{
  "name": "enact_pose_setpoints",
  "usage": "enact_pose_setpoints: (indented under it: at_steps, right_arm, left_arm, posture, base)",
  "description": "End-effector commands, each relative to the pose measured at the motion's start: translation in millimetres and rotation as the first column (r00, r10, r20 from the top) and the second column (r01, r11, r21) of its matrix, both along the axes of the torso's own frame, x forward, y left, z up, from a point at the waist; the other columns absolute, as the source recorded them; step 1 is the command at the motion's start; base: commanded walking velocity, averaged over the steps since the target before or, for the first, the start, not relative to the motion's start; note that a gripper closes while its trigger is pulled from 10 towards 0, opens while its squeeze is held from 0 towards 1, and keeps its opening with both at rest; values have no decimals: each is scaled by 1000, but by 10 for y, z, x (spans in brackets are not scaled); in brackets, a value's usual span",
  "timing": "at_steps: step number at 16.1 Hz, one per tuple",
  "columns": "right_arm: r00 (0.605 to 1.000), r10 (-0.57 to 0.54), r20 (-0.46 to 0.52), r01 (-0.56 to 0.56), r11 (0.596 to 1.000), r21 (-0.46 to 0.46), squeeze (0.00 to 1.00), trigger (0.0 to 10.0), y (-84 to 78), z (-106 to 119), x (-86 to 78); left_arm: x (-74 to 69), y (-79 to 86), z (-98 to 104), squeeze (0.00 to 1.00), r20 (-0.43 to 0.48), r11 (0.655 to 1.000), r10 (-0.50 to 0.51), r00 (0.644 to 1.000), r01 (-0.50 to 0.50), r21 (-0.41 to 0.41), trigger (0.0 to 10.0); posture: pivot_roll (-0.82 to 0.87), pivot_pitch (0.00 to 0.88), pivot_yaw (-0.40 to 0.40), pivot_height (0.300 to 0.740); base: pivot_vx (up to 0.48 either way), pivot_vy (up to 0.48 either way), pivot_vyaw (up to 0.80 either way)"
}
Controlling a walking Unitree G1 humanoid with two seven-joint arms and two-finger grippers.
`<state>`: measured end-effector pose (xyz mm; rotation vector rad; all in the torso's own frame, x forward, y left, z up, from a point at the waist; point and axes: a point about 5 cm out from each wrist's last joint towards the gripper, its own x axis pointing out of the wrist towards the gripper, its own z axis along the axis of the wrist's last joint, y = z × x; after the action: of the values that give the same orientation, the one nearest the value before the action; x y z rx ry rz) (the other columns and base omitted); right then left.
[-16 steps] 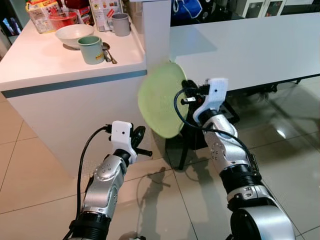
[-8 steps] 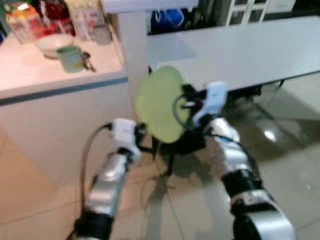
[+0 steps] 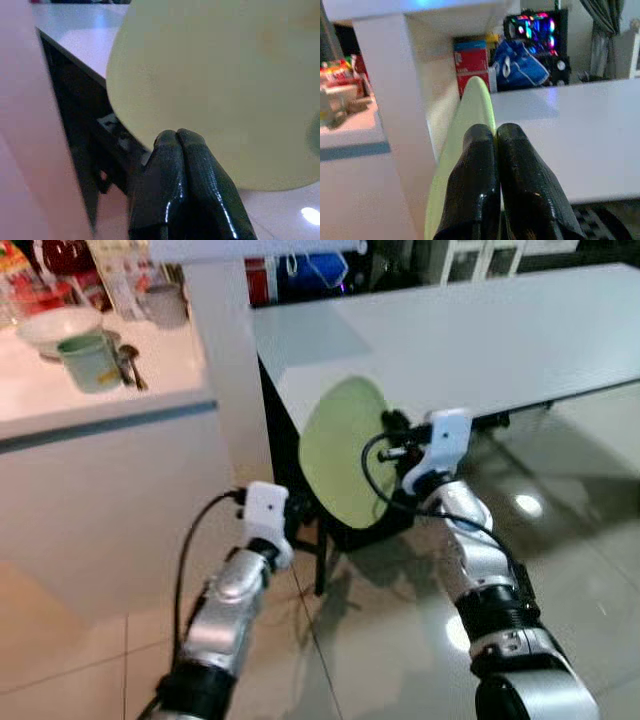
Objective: Setting the table
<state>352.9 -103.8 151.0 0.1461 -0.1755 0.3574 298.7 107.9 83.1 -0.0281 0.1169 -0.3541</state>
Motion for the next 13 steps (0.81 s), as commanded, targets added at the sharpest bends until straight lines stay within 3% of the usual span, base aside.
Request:
enact_pose_setpoints:
  at_steps: [1,6,9,13]
  right_arm:
    - [997,45,69,-46,999,10,0,0,160,156,-5]
    - [994,57,92,-58,998,6,0,0,136,197,-17]
    - [984,91,151,-96,995,24,0,0,170,352,-33]
    - [989,-12,147,-35,948,317,0,0,-140,736,149]
  left_arm:
    - [34,98,1,0,2,999,36,999,-36,24,10000]
    - [26,38,-3,0,19,999,13,1000,-14,40,10000]
    - [16,41,-4,0,22,999,19,1000,-20,31,10000]
    - [20,39,-10,0,26,999,17,1000,-19,48,10000]
  posture:
    - [38,0,26,740]
    - [32,0,26,740]
    - [34,0,27,740]
    - [33,0,30,740]
  base:
    - [480,0,0]
    - [467,0,0]
    - [0,0,0]
    - [0,0,0]
